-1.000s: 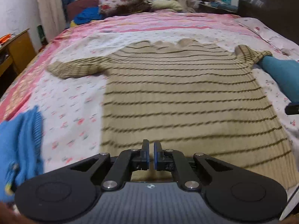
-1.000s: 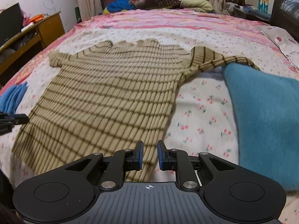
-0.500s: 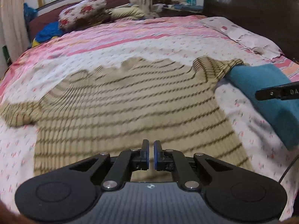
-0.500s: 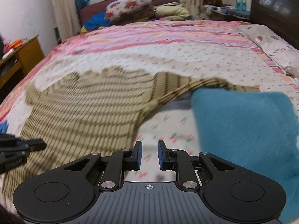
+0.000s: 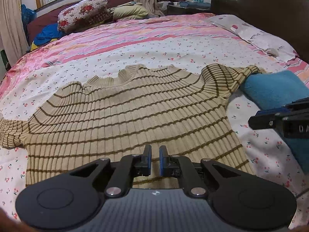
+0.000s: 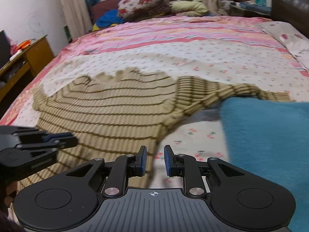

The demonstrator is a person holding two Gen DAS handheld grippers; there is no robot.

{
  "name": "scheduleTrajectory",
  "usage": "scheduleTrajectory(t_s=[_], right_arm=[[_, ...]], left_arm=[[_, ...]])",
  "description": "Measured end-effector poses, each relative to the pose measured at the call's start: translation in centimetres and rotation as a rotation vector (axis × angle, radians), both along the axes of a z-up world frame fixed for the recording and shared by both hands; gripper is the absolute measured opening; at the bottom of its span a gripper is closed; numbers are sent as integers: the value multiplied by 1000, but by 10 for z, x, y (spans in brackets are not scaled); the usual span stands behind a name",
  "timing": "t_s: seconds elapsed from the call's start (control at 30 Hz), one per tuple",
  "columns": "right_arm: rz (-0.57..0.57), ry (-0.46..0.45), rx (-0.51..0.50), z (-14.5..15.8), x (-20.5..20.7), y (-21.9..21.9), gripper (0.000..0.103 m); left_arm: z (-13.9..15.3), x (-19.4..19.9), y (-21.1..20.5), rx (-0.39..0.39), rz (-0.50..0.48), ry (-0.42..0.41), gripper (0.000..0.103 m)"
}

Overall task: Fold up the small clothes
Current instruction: 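Release the hem and move the right gripper to the sleeve cuff, then grasp the sleeve cuff with the right gripper and fold it across the body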

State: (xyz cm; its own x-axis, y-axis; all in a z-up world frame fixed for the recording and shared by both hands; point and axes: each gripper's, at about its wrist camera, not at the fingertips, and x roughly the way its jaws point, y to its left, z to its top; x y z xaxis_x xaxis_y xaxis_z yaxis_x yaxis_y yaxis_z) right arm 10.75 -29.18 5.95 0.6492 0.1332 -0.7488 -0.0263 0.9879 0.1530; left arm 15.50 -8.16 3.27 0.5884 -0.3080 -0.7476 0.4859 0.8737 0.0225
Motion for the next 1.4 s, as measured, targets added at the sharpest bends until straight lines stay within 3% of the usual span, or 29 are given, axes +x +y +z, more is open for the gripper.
scheduleTrajectory(t_s=[0.43, 0.63, 1.1, 1.4], right_arm=[[65, 2, 3, -1, 8, 29, 21], [44, -18, -17, 7, 11, 21, 21], [-145, -65, -56, 30, 46, -64, 24], [-360, -33, 25, 29, 77, -155, 24]], left_arm=[[0, 7, 2, 9, 15, 0, 18], [4, 8, -4, 10, 6, -12, 19], [17, 36, -69, -15, -85, -44, 23], [12, 50, -110, -24, -127, -39, 23]])
